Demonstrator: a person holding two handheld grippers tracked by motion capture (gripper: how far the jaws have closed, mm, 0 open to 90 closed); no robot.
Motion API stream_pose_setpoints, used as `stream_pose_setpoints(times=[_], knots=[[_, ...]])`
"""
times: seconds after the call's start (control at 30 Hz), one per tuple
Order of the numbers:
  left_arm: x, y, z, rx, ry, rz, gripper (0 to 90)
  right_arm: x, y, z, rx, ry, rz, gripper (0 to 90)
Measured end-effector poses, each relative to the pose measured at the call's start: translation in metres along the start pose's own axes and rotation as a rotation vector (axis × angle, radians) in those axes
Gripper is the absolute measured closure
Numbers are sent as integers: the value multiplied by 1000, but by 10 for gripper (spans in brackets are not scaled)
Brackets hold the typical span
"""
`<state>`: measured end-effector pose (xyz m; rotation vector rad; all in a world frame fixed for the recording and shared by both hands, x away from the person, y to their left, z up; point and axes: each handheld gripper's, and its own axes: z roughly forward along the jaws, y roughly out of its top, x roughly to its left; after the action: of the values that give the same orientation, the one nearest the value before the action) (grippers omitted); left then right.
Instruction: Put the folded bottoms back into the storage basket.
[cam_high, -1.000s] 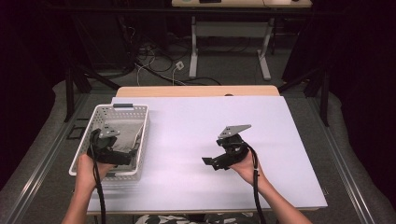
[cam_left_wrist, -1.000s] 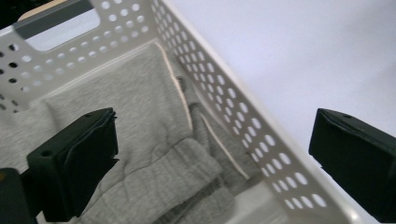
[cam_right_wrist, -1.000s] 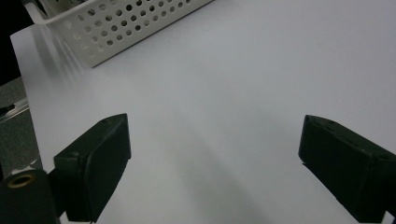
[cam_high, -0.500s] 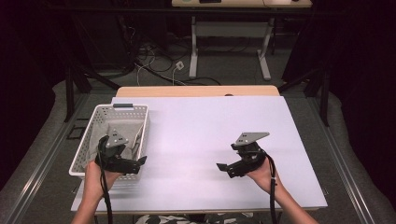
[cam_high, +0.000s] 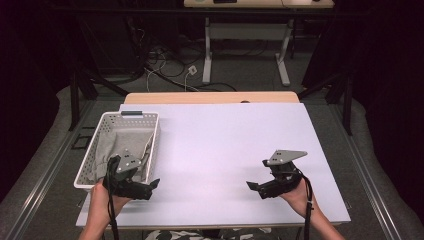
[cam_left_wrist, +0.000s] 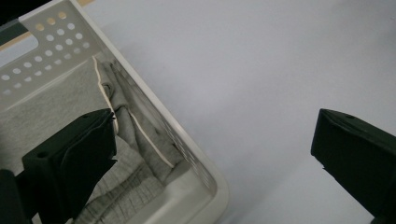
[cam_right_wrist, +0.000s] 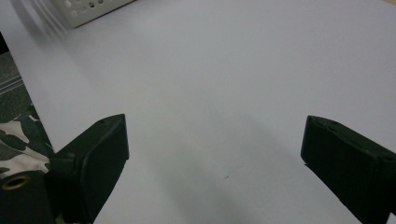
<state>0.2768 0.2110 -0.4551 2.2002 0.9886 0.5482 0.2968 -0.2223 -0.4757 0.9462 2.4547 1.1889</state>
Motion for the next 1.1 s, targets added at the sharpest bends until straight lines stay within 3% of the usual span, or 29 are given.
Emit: stream_pose_setpoints(times=[0.57,1.1], knots=[[-19,-20,-11,5,-13,29,0,7,-28,-20,42,-37,-12,73],[-23,-47,-21,4,-7,5,0,14,-58,-31,33,-56,15,65]])
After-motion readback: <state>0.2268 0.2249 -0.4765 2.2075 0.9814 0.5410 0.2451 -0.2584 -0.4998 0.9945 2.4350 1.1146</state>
